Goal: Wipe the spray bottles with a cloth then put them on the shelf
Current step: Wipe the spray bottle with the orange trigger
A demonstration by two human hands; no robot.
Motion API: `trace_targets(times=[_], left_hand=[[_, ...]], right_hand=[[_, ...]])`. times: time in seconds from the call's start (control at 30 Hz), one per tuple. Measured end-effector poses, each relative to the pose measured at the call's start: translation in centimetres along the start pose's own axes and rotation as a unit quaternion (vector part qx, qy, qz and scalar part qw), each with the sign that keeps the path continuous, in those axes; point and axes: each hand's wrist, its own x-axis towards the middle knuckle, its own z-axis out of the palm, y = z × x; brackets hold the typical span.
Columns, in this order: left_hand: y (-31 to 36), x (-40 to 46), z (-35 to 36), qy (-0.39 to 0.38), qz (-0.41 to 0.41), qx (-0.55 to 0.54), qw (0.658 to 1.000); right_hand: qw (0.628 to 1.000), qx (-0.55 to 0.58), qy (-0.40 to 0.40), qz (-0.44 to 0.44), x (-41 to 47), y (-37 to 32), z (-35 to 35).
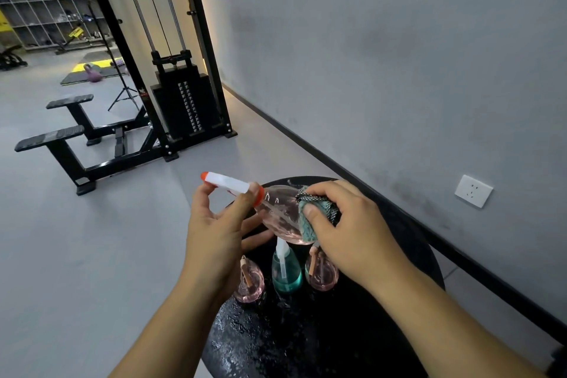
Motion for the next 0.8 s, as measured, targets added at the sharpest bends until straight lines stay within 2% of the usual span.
trace_targets(times=[0.17, 0.33, 0.57, 0.7, 0.8], left_hand=[[-0.48, -0.05, 0.41, 0.005, -0.014, 0.008, 1.000], [0.28, 0.47, -0.23, 0.033, -0.002, -0.017, 0.999], [-0.70, -0.07, 0.35, 0.018, -0.027, -0.010, 0.999], [-0.18, 0.42, 0.04, 0.039, -0.018, -0.015, 0.999], [-0.18, 0.51, -0.18, 0.026, -0.012, -0.019, 0.999]], right_hand=[[0.995, -0.049, -0.022, -0.081, -0.30, -1.04, 0.84], [1.000, 0.012, -0.003, -0.010, -0.03, -0.24, 0.07], [0.996, -0.040, -0.022, -0.071, -0.62, -0.94, 0.51], [1.000, -0.001, -0.002, -0.020, -0.13, -0.34, -0.01], [1.000, 0.007, 0.014, -0.001, -0.14, -0.06, 0.01]])
